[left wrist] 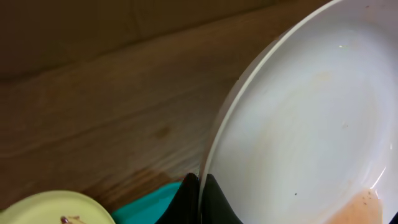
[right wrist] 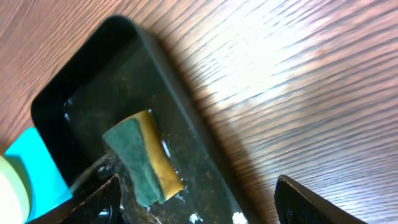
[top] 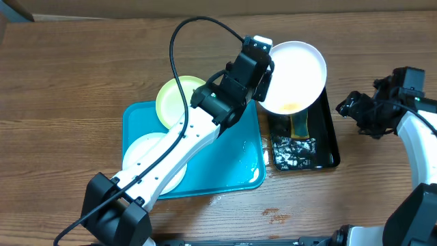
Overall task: Clean dirty plates on tray and stack at the side
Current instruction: 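Lift the white plate off the teal tray with the left gripper, then carry the white plate left and set it on the table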
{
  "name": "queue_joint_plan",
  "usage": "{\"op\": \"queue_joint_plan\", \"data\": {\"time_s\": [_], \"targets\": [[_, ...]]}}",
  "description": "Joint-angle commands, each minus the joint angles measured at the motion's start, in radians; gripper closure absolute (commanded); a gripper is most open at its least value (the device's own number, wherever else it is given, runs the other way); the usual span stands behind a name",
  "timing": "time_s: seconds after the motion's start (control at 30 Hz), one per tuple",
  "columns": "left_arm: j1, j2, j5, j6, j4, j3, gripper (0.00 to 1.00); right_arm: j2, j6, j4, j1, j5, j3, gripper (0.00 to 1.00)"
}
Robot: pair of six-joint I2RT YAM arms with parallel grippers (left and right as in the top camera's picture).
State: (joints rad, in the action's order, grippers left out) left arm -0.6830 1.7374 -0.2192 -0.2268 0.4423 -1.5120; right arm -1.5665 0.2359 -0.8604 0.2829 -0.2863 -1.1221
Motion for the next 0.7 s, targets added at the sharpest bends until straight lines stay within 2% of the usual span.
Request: {"op": "queue_joint_plan", "data": {"time_s": [0.0, 0.4, 0.67], "targets": [[-0.04, 0.009, -0.143, 0.128, -0.037, -0.028, 0.96, -0.001, 0.005, 0.006, 0.044, -0.019, -0.025, 0.2], [-0.225, 0.009, -0.545, 0.381, -0.17, -0.028, 0.96, -0.001, 0.005, 0.025, 0.051, -0.03, -0.025, 0.2], [-0.248, 0.009, -0.688, 0.407, -0.174, -0.028, 0.96, -0.001, 0.005, 0.042, 0.051, -0.03, -0.025, 0.2]]}}
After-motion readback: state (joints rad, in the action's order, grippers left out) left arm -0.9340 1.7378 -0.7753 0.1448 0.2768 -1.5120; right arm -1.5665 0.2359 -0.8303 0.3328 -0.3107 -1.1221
